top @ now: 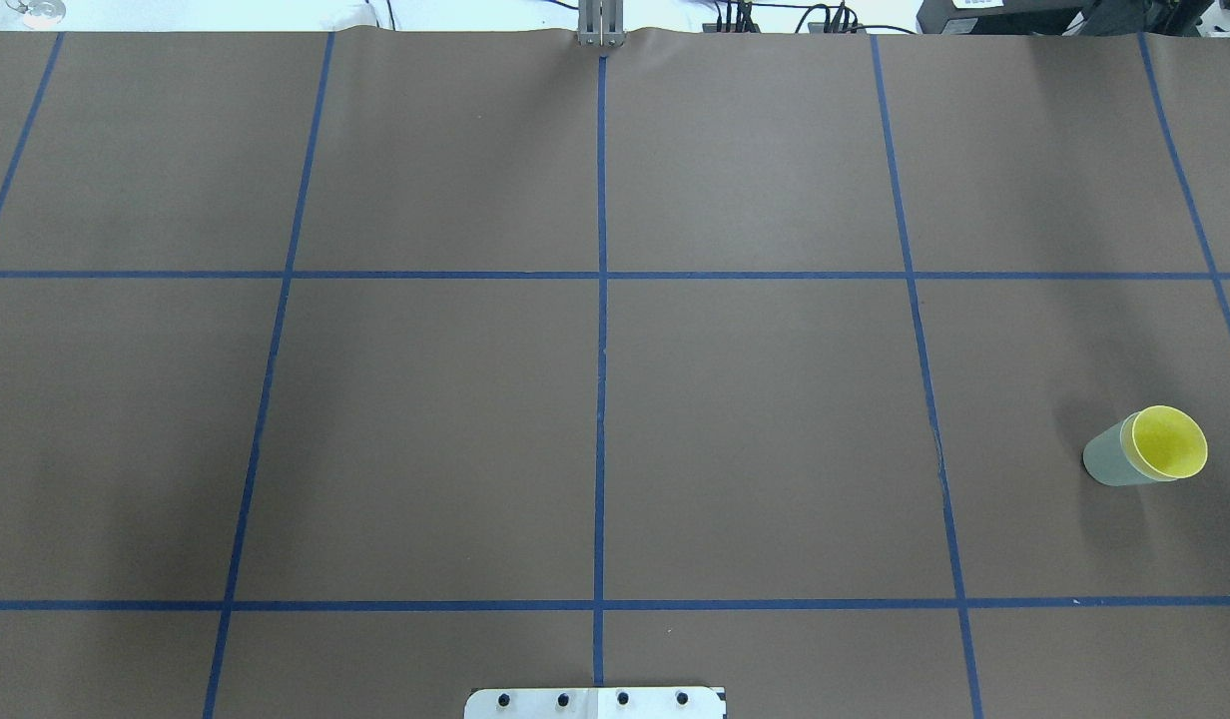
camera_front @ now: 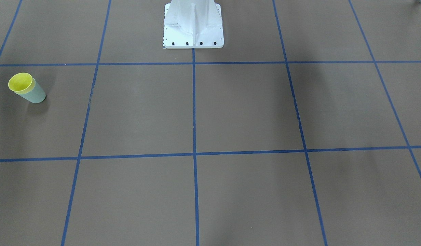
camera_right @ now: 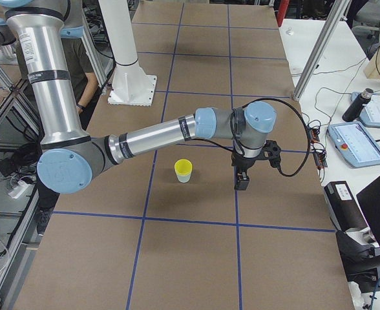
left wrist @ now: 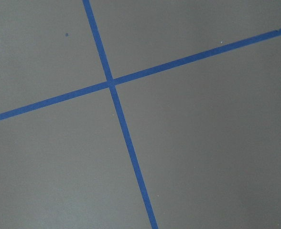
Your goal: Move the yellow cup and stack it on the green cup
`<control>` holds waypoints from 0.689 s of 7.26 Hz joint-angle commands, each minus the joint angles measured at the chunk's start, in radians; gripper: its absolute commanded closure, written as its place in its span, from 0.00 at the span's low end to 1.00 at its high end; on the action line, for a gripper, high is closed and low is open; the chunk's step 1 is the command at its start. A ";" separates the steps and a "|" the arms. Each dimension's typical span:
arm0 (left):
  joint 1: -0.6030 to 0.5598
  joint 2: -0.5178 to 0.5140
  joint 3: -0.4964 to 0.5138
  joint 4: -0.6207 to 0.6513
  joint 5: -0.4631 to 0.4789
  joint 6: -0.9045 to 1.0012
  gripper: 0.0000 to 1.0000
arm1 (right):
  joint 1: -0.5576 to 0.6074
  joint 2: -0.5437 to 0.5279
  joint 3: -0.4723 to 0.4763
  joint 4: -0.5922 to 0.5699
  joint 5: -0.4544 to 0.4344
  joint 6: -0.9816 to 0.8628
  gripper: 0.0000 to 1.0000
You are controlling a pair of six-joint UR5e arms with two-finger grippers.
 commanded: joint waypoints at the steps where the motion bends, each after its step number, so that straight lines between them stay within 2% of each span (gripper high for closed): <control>1: -0.004 0.031 -0.024 0.004 -0.006 0.000 0.00 | -0.010 -0.033 0.024 0.003 -0.008 -0.005 0.00; 3: -0.005 0.076 -0.046 0.000 -0.012 0.003 0.00 | -0.029 -0.081 0.021 0.008 -0.020 -0.005 0.00; 5: -0.004 0.073 -0.015 -0.002 -0.014 -0.007 0.00 | -0.040 -0.092 0.022 0.008 -0.020 -0.005 0.00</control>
